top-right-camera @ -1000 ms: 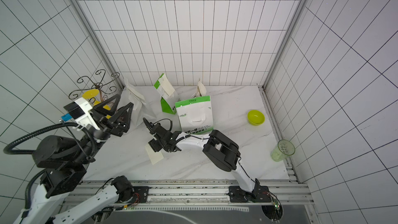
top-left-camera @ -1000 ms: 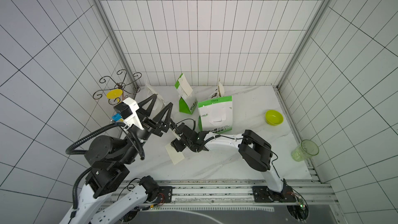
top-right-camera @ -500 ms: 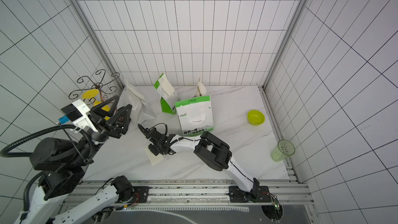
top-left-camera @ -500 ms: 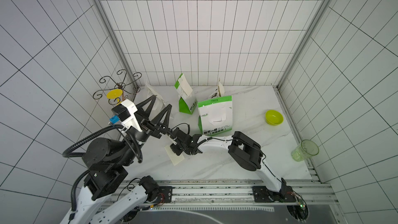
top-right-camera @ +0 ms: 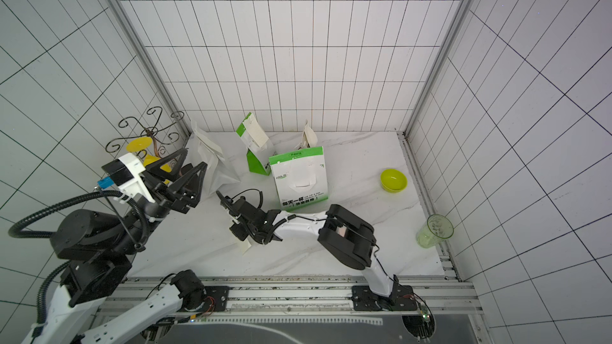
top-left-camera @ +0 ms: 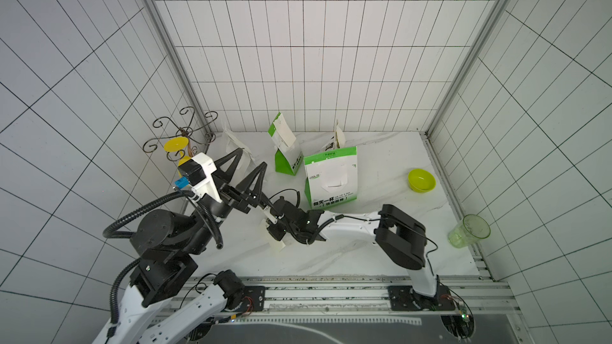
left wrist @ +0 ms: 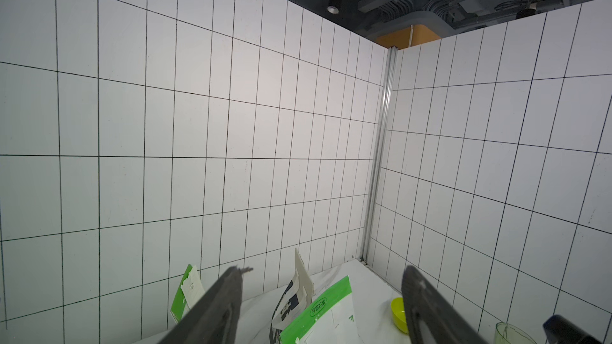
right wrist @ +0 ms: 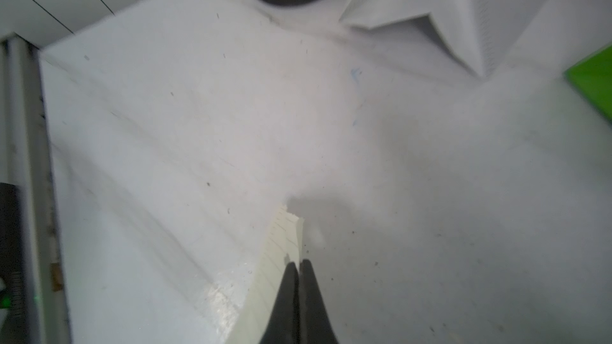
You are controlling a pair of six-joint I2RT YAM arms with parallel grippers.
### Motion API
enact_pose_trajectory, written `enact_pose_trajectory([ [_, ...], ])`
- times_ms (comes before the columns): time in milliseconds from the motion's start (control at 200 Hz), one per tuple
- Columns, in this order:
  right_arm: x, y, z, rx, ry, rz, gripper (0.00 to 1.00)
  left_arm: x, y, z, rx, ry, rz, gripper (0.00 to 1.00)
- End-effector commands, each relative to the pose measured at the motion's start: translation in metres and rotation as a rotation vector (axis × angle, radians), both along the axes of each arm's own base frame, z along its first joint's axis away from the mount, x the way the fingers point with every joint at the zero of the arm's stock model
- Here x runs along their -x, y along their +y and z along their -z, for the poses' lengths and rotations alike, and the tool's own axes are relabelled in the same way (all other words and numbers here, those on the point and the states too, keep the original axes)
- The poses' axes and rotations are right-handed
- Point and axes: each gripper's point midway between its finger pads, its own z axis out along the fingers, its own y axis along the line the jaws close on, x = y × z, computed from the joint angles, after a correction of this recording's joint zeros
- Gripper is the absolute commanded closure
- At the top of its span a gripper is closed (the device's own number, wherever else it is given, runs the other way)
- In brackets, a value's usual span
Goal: Staple the receipts to the bags
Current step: Pick up the receipt from the center of the board.
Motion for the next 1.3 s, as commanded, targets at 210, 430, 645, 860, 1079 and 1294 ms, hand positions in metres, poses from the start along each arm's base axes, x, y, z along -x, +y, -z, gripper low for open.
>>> enact_pose_trajectory([
  [210, 0.038, -0.12, -0.103, -0.277, -0.099, 0.093, 1.0, -0.009, -0.048, 0.057, -0.073, 0.093, 0.185, 0.25],
  [430, 0.053, -0.187, -0.155, -0.405, -0.121, 0.148, 1.0, -0.001, -0.095, 0.117, -0.051, 0.192, 0.456, 0.26],
  [645, 0.058, -0.221, -0.188, -0.491, -0.134, 0.166, 1.0, 0.018, -0.134, 0.159, -0.056, 0.274, 0.715, 0.26],
  [860, 0.057, -0.232, -0.2, -0.52, -0.149, 0.183, 1.0, 0.029, -0.151, 0.171, -0.096, 0.294, 0.801, 0.41],
  [1079, 0.056, -0.232, -0.198, -0.53, -0.137, 0.184, 1.0, 0.022, -0.155, 0.178, -0.099, 0.321, 0.777, 0.82],
  [1294, 0.049, -0.237, -0.197, -0.507, -0.074, 0.164, 0.73, 0.006, -0.149, 0.183, -0.17, 0.363, 0.657, 1.0],
])
